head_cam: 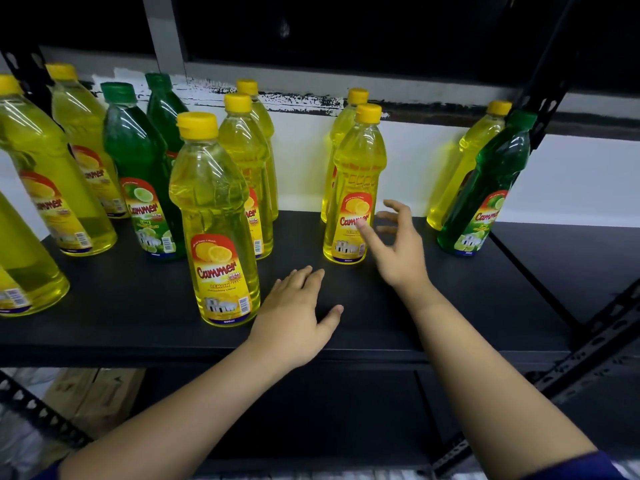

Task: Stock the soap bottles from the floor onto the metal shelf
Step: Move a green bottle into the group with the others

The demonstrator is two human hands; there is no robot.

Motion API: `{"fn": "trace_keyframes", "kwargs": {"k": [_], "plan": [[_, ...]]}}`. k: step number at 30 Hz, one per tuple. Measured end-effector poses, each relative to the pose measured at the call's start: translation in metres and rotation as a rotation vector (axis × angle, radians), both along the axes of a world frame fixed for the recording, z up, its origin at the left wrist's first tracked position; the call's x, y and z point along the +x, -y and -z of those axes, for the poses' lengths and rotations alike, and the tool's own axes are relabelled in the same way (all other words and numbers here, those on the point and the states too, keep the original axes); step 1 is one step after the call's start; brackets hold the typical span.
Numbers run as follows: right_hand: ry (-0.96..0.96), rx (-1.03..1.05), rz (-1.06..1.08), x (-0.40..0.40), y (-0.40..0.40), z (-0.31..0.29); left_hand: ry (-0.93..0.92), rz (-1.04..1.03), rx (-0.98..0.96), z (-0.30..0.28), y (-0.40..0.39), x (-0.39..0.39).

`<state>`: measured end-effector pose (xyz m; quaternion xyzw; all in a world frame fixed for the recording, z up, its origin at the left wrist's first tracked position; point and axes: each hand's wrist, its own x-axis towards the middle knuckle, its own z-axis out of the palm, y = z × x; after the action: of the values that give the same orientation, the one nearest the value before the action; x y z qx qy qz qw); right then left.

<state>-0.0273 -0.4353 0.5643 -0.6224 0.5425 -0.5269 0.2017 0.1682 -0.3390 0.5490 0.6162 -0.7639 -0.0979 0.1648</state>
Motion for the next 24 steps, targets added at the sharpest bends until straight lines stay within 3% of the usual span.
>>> {"fn": "trace_keyframes", "kwargs": {"k": [4,8,15,20,24], "plan": [[0.009,-0.079,0.051,-0.032,-0.02,-0.003,-0.199,0.083,-0.164,-0.003,-0.008,-0.018],[-0.055,-0.143,0.151,-0.077,-0.038,-0.007,-0.333,0.25,-0.172,-0.011,-0.003,-0.056],[0.104,-0.281,0.431,-0.162,-0.044,-0.028,-0.766,0.279,0.12,-0.013,0.048,-0.159],[0.195,-0.183,0.454,-0.202,-0.024,-0.033,-0.796,0.194,-0.082,-0.016,0.093,-0.226],[0.275,-0.006,0.319,-0.205,-0.001,-0.023,-0.823,0.133,-0.13,-0.017,0.123,-0.267]]}}
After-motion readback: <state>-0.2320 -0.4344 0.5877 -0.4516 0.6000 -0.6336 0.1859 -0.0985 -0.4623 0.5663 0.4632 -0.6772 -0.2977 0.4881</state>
